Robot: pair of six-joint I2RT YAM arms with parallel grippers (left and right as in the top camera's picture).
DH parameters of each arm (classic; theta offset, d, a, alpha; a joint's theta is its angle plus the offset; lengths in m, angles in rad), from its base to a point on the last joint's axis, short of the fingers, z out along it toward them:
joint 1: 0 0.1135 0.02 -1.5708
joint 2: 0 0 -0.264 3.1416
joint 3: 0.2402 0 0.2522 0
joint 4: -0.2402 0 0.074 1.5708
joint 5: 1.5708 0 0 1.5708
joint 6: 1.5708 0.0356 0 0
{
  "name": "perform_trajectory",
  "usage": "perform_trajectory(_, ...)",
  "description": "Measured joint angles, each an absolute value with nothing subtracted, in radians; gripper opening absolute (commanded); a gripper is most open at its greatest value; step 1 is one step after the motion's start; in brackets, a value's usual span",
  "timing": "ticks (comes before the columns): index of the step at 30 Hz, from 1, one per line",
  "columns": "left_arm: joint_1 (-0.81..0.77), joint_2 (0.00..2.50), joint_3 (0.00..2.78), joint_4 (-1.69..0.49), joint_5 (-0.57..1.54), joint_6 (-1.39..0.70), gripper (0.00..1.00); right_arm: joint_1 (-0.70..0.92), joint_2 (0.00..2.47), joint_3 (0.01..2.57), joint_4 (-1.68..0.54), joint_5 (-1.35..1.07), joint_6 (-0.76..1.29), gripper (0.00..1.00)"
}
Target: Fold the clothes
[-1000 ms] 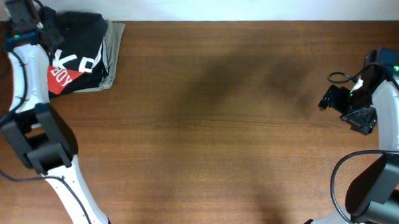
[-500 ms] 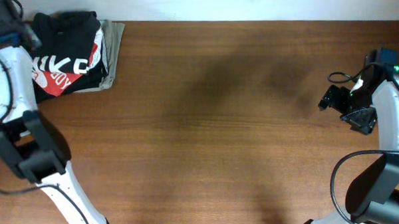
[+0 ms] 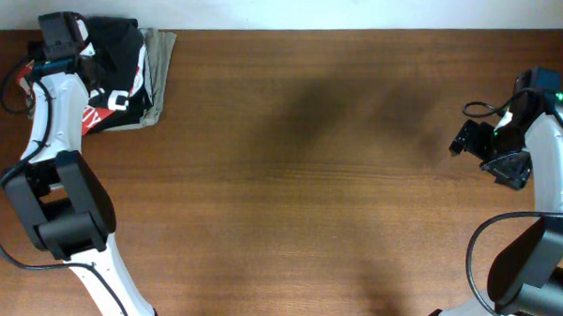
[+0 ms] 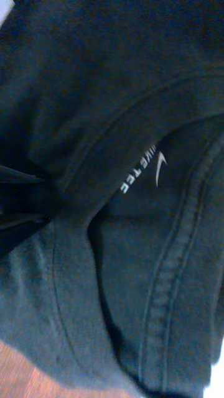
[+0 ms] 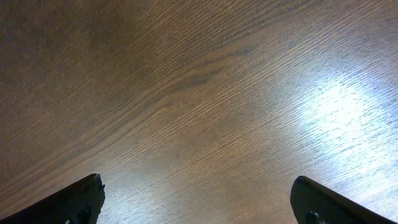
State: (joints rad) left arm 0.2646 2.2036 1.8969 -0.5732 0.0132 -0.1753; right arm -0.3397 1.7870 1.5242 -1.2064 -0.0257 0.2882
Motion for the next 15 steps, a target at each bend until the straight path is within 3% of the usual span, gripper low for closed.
perform_trajectory(4,0.262,2.205,1.894,-0.579,-0.052,-0.174,0.12,-0.34,1.787,1.524,-1.206,-0.026,0.288,0.99)
perform_trajectory(11,0.264,2.168,1.916,-0.498,-0.105,-0.172,0.19,-0.34,1.787,1.524,-1.206,-0.026,0.288,0.99)
perform_trajectory(15,0.266,2.154,1.928,-0.483,-0.131,-0.17,0.5,-0.34,1.787,1.524,-1.206,-0.026,0.287,0.99)
